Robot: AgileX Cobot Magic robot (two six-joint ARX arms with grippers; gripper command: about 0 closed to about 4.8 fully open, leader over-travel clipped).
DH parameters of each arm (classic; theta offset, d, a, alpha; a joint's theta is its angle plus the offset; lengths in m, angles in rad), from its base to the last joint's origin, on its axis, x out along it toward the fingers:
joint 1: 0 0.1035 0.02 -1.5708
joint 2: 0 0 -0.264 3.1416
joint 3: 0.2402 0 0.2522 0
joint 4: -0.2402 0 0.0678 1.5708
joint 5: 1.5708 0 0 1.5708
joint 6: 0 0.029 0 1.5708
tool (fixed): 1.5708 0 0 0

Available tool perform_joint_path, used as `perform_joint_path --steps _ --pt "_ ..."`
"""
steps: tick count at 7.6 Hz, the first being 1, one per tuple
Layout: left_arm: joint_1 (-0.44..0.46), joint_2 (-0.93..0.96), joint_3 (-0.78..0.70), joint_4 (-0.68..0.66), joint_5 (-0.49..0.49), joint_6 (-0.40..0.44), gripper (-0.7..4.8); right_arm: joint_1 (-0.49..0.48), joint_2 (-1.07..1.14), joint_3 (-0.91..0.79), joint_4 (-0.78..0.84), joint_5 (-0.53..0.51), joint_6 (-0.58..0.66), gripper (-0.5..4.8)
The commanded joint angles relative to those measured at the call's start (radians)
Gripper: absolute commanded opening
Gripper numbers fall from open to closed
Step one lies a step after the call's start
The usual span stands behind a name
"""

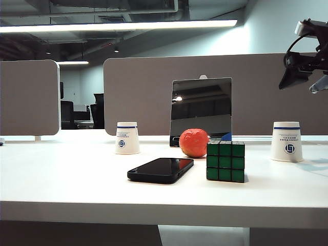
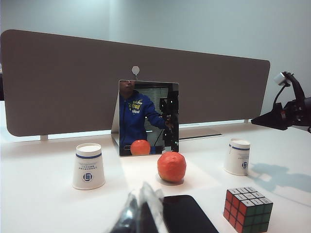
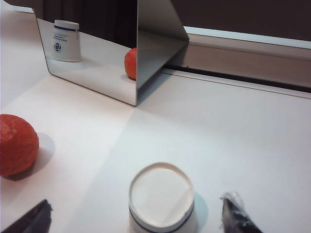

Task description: Carefully pick up the cup on the right and stack it on top of the cup on the left.

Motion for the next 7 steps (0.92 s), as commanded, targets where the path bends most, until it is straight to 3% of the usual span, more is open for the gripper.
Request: perform_joint_path --steps 1,3,7 --pt "0.000 0.000 0.003 0.010 0.004 -0.002 -0.06 0.013 0.065 0.001 0.071 -0.022 -0.051 4.79" --pt "0.000 0.000 0.003 0.009 0.003 -0.002 -0.06 0.037 0.113 -0.088 0.330 0.056 -0.050 4.79" --pt "0.000 0.000 0.003 0.010 0.003 -0.002 -0.06 0.035 0.292 -0.092 0.539 0.099 -0.050 4.79"
